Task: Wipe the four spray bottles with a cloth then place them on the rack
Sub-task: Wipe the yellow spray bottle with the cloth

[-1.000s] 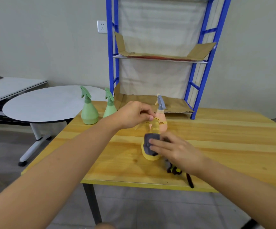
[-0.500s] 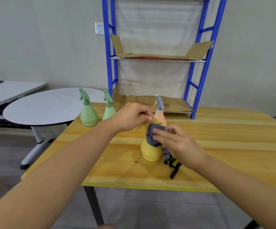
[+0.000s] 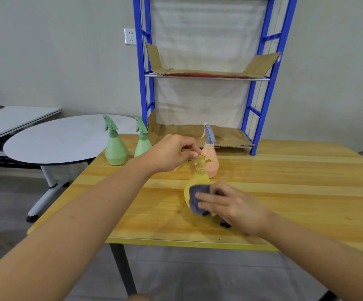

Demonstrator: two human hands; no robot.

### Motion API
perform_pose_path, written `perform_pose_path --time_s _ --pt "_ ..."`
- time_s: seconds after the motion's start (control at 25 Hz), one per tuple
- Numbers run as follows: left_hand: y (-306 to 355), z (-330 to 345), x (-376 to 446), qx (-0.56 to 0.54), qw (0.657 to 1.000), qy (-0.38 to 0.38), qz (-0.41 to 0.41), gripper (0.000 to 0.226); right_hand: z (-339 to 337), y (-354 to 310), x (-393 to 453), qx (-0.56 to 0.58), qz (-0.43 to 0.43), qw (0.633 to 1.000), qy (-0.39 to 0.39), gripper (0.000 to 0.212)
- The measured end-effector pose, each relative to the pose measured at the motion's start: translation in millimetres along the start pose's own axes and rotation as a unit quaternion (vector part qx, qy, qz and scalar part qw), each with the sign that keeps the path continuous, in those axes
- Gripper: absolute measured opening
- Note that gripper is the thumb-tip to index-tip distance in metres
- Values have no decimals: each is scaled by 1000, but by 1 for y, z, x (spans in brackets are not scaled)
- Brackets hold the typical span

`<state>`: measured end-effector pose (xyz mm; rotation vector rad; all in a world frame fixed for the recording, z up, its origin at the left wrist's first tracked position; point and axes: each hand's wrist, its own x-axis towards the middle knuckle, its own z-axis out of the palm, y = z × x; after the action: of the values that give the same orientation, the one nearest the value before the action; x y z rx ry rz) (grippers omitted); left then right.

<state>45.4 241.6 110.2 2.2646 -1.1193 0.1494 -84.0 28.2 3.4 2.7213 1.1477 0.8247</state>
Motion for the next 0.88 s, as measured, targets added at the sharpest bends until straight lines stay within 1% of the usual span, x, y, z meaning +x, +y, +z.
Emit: perform_pose_path --time_s 0.04,0.08,0.12,0.16,0.2,0.28,0.32,0.4,0.48,0.52,0.64,0.68,0.76,0.88 --pt "-1 -1 2 3 1000 -5 3 10 1 -4 -2 -7 -37 999 -24 34" --pt "-1 -3 3 4 1000 -12 7 10 -2 -3 -1 -12 -52 998 -31 35" --pt "0 -5 5 2 1000 -21 10 9 -5 1 5 -17 -46 999 -13 34" --pt "-1 -8 7 -3 999 -31 13 9 -9 7 12 -20 -25 999 17 30" --pt "-1 -10 8 -9 999 -40 14 7 -12 11 18 -24 3 999 44 31" --pt "-2 -10 7 -17 999 -50 13 7 -11 12 16 -9 35 998 53 36" --pt "-2 -9 5 -21 999 -45 11 7 -6 8 9 7 28 999 33 36" --pt "1 -8 3 -12 999 -29 5 5 5 -2 -3 18 -7 999 -34 36" --pt "8 -10 5 32 999 -34 3 6 13 -2 -9 6 -23 998 -66 37" --pt "13 -11 7 66 997 -48 5 10 15 -1 -7 2 -15 998 -66 37" --pt "24 -10 15 151 982 -115 -2 40 13 -4 2 -16 2 998 -60 34" --pt "25 -9 18 170 977 -131 -9 46 14 -5 2 -24 2 998 -60 35" --pt "23 -8 24 192 971 -143 -17 49 13 -5 2 -28 4 998 -56 36" --pt "22 -3 31 207 967 -147 -17 46 12 -3 1 -32 3 998 -45 37"
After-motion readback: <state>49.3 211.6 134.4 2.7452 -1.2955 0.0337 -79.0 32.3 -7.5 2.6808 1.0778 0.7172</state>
